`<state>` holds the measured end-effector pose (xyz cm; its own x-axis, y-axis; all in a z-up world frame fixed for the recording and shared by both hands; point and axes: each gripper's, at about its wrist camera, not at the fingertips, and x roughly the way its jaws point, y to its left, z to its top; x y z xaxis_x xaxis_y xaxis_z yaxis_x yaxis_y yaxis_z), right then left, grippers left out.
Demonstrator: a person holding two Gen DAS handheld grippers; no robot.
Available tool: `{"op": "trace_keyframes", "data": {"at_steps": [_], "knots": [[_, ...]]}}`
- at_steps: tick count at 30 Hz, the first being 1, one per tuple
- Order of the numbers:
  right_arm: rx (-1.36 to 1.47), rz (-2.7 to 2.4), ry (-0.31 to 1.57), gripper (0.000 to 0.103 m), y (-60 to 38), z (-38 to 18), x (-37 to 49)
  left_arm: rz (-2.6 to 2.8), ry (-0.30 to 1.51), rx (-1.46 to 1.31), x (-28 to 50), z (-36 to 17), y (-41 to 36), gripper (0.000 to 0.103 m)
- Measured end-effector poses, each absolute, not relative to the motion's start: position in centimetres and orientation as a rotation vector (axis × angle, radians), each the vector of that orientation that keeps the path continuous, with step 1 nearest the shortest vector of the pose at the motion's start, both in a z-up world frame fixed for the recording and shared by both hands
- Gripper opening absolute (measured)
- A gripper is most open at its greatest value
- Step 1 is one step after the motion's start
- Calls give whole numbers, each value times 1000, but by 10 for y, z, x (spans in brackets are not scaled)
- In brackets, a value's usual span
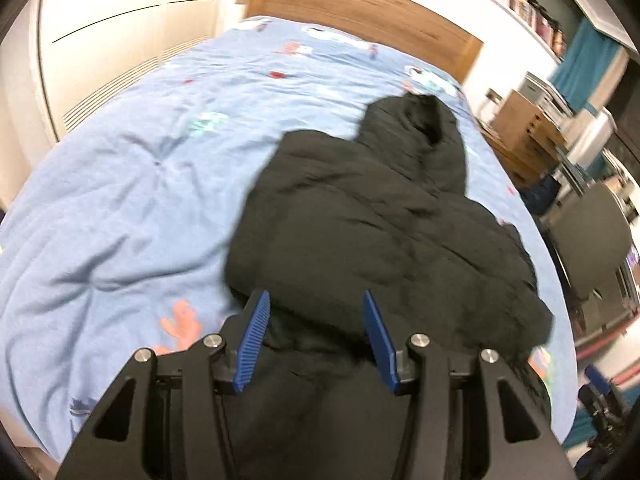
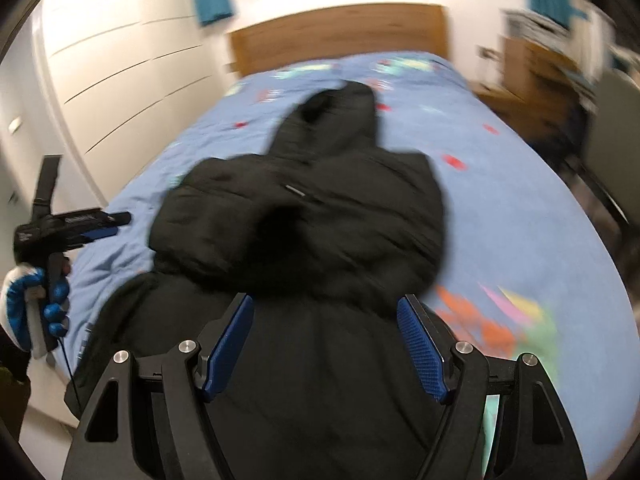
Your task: Fold large clothes
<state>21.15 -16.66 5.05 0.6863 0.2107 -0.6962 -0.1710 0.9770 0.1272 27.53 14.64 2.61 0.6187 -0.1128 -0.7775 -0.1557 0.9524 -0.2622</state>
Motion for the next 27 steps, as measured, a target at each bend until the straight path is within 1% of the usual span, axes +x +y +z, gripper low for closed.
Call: {"op": "trace_keyframes", "data": {"at_steps": [5, 10, 14, 17, 19, 20, 24, 27], "knots": [[-37, 336, 738, 74, -93, 64, 267, 38, 908, -307, 304, 14, 164, 47], [-83, 364, 782, 74, -59, 35, 311, 2, 906, -285, 334, -3, 153, 47], [-119, 316, 843, 74, -63, -3, 334, -1, 945, -254, 358, -28, 139, 47], [-119, 276, 900, 74, -80, -33, 350, -11, 1000, -229, 371, -59, 128, 47], [-97, 291, 914, 74, -91, -47, 355, -4, 1005, -185, 373, -72, 121, 51], [-101, 307, 911, 74, -94, -53, 355, 4, 1000, -147, 374, -77, 116, 51], [-127, 322, 908, 74, -95, -55, 352, 16, 1004, -124, 373, -80, 114, 52], [-118, 316, 943, 74, -99, -44, 351, 14, 999, -144, 370, -60, 121, 51]]}}
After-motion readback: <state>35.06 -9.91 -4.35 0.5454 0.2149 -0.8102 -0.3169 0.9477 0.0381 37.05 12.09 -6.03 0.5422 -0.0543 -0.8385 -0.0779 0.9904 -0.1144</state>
